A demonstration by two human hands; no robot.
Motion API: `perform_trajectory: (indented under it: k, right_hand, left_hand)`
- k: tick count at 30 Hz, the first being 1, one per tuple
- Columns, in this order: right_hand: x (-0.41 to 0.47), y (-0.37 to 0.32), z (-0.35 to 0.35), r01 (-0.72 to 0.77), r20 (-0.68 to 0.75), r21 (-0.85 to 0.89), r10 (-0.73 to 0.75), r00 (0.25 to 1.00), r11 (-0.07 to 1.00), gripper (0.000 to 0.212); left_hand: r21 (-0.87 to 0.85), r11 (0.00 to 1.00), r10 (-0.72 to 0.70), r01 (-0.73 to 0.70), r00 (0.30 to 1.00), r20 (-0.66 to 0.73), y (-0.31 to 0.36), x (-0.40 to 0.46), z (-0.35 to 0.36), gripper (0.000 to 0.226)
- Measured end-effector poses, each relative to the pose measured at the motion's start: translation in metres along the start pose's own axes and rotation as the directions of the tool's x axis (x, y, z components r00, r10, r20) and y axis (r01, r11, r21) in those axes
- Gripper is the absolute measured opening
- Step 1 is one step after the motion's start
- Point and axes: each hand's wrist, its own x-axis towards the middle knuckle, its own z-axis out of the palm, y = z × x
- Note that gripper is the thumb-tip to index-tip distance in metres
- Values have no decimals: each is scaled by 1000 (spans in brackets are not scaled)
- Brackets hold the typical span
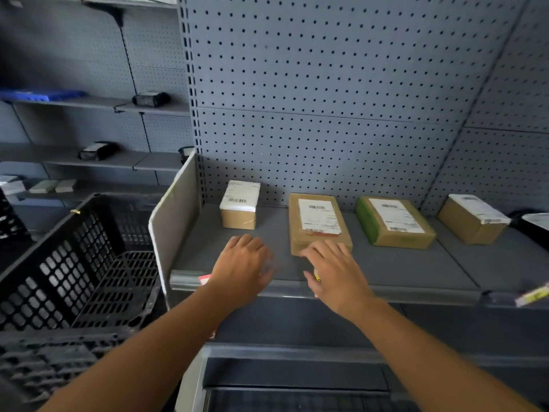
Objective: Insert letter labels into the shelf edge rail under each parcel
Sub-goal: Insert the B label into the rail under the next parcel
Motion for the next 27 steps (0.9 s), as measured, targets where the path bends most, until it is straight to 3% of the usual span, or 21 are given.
perform_trajectory:
  k: [5, 10, 15, 27]
  right_hand:
    - [-23, 56, -12, -15, 90, 84, 8, 996, 996, 34]
    - [-29, 84, -14, -3, 90, 141, -10, 996, 990, 39]
    - [-33, 88, -6, 48, 123, 195, -73, 990, 980, 29]
    - [-29, 77, 9, -26, 134, 349, -23, 991, 937, 14]
  left_hand:
    - [-47, 995, 89, -85, 993, 75, 61, 43, 12, 39]
    - [-40, 997, 76, -72, 988, 136, 96, 63, 23, 39]
    - [-24, 999, 49, -45, 983, 180, 105, 60, 28, 32]
    - [-125, 992, 22, -3, 988, 151, 101, 57, 25, 15]
